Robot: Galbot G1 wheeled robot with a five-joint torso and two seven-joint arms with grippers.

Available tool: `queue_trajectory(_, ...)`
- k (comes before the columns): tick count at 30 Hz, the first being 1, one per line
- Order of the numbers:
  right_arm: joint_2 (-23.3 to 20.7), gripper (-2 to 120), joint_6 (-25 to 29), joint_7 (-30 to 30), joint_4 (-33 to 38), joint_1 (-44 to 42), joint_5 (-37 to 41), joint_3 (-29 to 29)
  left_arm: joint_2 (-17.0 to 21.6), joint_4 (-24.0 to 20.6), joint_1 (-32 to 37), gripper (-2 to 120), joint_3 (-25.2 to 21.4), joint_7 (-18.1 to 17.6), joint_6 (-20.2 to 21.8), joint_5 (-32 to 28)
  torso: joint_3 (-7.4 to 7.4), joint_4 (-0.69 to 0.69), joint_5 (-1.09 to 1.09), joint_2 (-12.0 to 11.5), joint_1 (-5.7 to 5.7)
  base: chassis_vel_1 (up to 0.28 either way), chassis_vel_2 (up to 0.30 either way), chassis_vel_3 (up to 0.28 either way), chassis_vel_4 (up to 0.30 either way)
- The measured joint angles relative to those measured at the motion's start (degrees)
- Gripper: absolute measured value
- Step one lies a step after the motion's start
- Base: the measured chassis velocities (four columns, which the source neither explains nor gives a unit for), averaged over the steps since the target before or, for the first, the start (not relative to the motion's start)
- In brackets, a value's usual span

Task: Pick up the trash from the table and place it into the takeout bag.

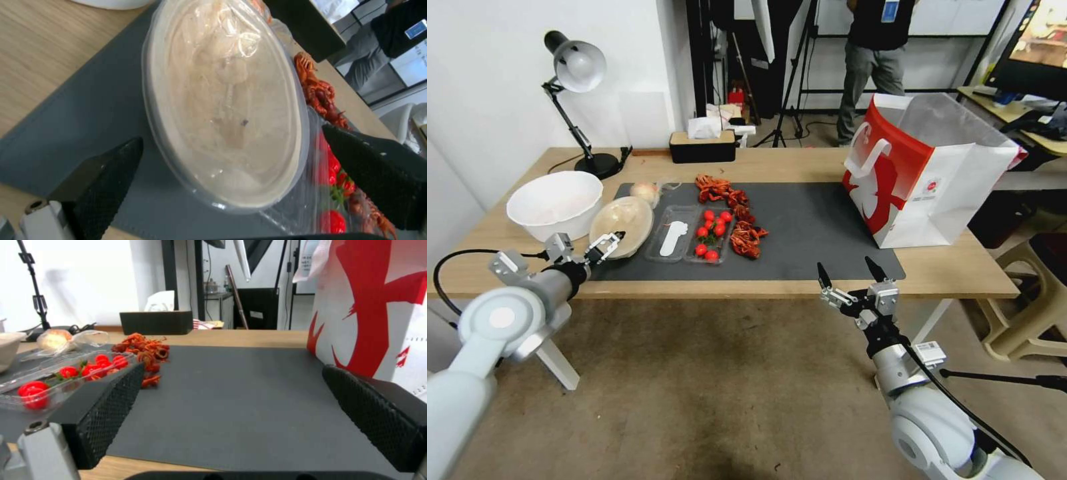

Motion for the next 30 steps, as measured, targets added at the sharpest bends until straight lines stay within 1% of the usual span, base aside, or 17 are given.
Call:
queue_trajectory(7, 0.14, 100, 0.26, -0.01, -0.31, -0.2, -0.17, 0.34, -0.32, 0.56, -0.35, 97, 0.82, 0.08, -1.53, -0.09, 0.0, 0.01, 0.0, 0.0, 0.0, 0.0, 0.0, 0.0, 0.0)
queue_trajectory(9, 0.17, 100, 0.28, -0.01, -0.33, -0.19, -0.17, 0.35, -0.4, 0.68, -0.34, 84, 1.1, 0.16, -1.93, -0.14, 0.0, 0.01, 0.0, 0.0, 0.0, 0.0, 0.0, 0.0, 0.0)
queue_trajectory(10, 0.17, 100, 0.28, -0.01, -0.33, -0.19, -0.17, 0.35, -0.4, 0.68, -0.34, 84, 1.1, 0.16, -1.93, -0.14, 0.0, 0.01, 0.0, 0.0, 0.0, 0.0, 0.0, 0.0, 0.0)
queue_trajectory(11, 0.19, 100, 0.28, -0.01, -0.34, -0.17, -0.18, 0.35, -0.41, 0.72, -0.35, 81, 1.19, 0.18, -2.05, -0.15, 0.0, 0.01, 0.0, 0.0, 0.0, 0.0, 0.0, 0.0, 0.0)
queue_trajectory(13, 0.24, 100, 0.28, 0.08, -0.34, -0.1, -0.18, 0.35, -0.43, 0.94, -0.58, 69, 1.6, 0.33, -2.65, -0.15, 0.0, 0.01, 0.0, 0.0, -0.01, 0.0, 0.0, 0.0, 0.0)
queue_trajectory(15, 0.25, 100, 0.28, 0.12, -0.34, -0.1, -0.19, 0.35, -0.43, 0.98, -0.65, 67, 1.66, 0.34, -2.78, -0.15, 0.0, 0.01, 0.0, 0.0, -0.01, 0.0, 0.0, 0.0, 0.0)
queue_trajectory(17, 0.27, 100, 0.28, 0.23, -0.34, -0.17, -0.27, 0.33, -0.41, 1.05, -0.87, 53, 1.91, 0.44, -3.33, -0.15, 0.0, 0.01, 0.0, 0.0, -0.01, 0.0, 0.0, 0.0, 0.0)
queue_trajectory(19, 0.27, 100, 0.28, 0.24, -0.34, -0.22, -0.3, 0.33, -0.39, 1.05, -0.91, 49, 1.95, 0.46, -3.46, -0.14, 0.0, 0.01, 0.0, 0.0, -0.01, 0.0, 0.0, 0.0, 0.0)
queue_trajectory(20, 0.26, 100, 0.28, 0.26, -0.33, -0.31, -0.31, 0.34, -0.36, 1.04, -0.93, 42, 2.07, 0.47, -3.72, -0.09, 0.0, 0.0, 0.01, 0.0, -0.01, 0.0, 0.0, 0.0, 0.0)
queue_trajectory(22, 0.23, 100, 0.28, 0.3, -0.27, -0.38, -0.32, 0.39, -0.31, 0.68, -0.75, 34, 2.27, 0.47, -3.96, 0.31, 0.0, 0.0, 0.0, 0.0, -0.01, 0.0, 0.0, 0.0, 0.0)
queue_trajectory(23, 0.23, 100, 0.28, 0.3, -0.27, -0.38, -0.32, 0.39, -0.31, 0.68, -0.75, 34, 2.27, 0.47, -3.96, 0.31, 0.0, 0.0, 0.0, 0.0, -0.01, 0.0, 0.0, 0.0, 0.0)
queue_trajectory(24, 0.23, 100, 0.28, 0.32, -0.25, -0.39, -0.32, 0.43, -0.3, 0.44, -0.62, 31, 2.35, 0.48, -3.99, 0.49, 0.0, 0.01, 0.0, 0.0, -0.01, 0.0, 0.0, 0.0, 0.0)
queue_trajectory(25, 0.24, 100, 0.28, 0.38, -0.23, -0.38, -0.32, 0.46, -0.3, 0.2, -0.5, 24, 2.47, 0.5, -4.03, 0.67, 0.0, 0.01, 0.0, 0.0, -0.01, 0.0, 0.0, 0.0, 0.0)
queue_trajectory(26, 0.24, 100, 0.28, 0.38, -0.23, -0.38, -0.32, 0.46, -0.3, 0.2, -0.5, 24, 2.47, 0.5, -4.03, 0.67, 0.0, 0.01, 0.0, 0.0, -0.01, 0.0, 0.0, 0.0, 0.0)
queue_trajectory(27, 0.31, 100, 0.29, 0.49, -0.21, -0.36, -0.32, 0.48, -0.34, -0.02, -0.4, 21, 2.64, 0.51, -4.1, 0.84, 0.0, 0.01, 0.0, 0.01, -0.01, 0.0, 0.0, 0.0, 0.0)
queue_trajectory(28, 0.46, 100, 0.3, 0.56, -0.12, -0.34, -0.36, 0.5, -0.42, -0.21, -0.27, 13, 2.9, 0.5, -4.14, 1.24, 0.0, 0.0, 0.0, 0.01, -0.01, 0.0, 0.0, 0.0, 0.0)
queue_trajectory(30, 0.54, 100, 0.31, 0.61, -0.1, -0.34, -0.39, 0.5, -0.43, -0.25, -0.19, 11, 3.01, 0.49, -4.18, 1.56, 0.0, 0.0, 0.0, 0.01, -0.01, 0.0, 0.0, 0.0, 0.0)
